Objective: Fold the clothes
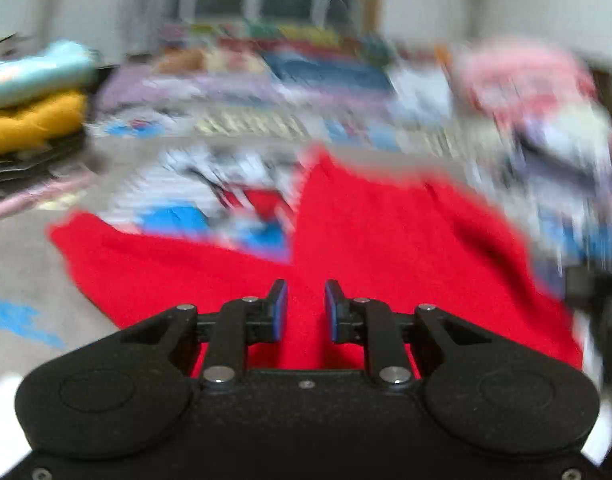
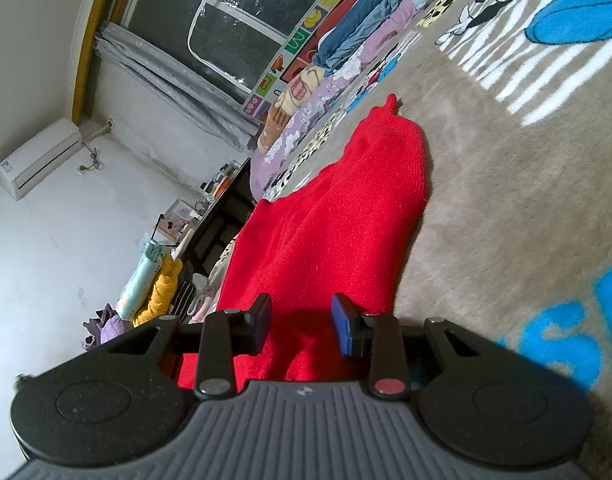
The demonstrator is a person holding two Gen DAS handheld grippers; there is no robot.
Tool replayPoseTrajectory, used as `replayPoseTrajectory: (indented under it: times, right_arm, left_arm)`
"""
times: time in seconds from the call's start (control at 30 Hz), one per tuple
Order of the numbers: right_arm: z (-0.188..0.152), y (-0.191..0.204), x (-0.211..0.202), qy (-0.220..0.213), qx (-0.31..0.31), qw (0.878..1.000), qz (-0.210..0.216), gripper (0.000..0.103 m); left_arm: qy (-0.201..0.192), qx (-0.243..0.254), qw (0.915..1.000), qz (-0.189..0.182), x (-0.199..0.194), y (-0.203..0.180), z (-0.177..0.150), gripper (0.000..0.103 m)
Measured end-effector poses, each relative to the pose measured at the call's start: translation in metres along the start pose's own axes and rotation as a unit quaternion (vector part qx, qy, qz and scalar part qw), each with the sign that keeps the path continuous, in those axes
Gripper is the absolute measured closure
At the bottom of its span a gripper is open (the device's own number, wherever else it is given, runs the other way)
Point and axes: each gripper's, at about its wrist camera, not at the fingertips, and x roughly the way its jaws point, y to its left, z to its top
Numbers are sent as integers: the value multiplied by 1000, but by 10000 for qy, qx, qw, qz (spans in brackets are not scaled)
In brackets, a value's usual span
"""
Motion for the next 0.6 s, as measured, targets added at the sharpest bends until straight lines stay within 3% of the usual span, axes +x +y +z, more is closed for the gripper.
replayPoseTrajectory:
  times: [0.1,0.2,0.3,0.43,0.53,0.6]
  right_arm:
    - [-1,4,0,5,-88,9999,-91,70]
    - [-2,9,-1,-6,-183,9996,-217,70]
    - [-5,16,-2,-22,-313,9988,-366,69]
    - [-9,28,-12,-44,-441,9981,-420,49]
    - [-10,38,-26,-203,-623,9959,-621,48]
    - [-7,50,-28,-220,-958,9897,-1040,47]
  left_arm:
    - [16,676,9960,577,0,-29,-18,86]
    - [-74,333,9984,442,-10,-34,-9,80]
    - [-297,128,9990,316,-16,-39,-10,38]
    - [-422,173,9989,54,-16,-52,-16,37]
    - [-487,313,9983,-17,-12,-58,-21,37]
    - [-515,412,9978,-67,-8,-63,-22,37]
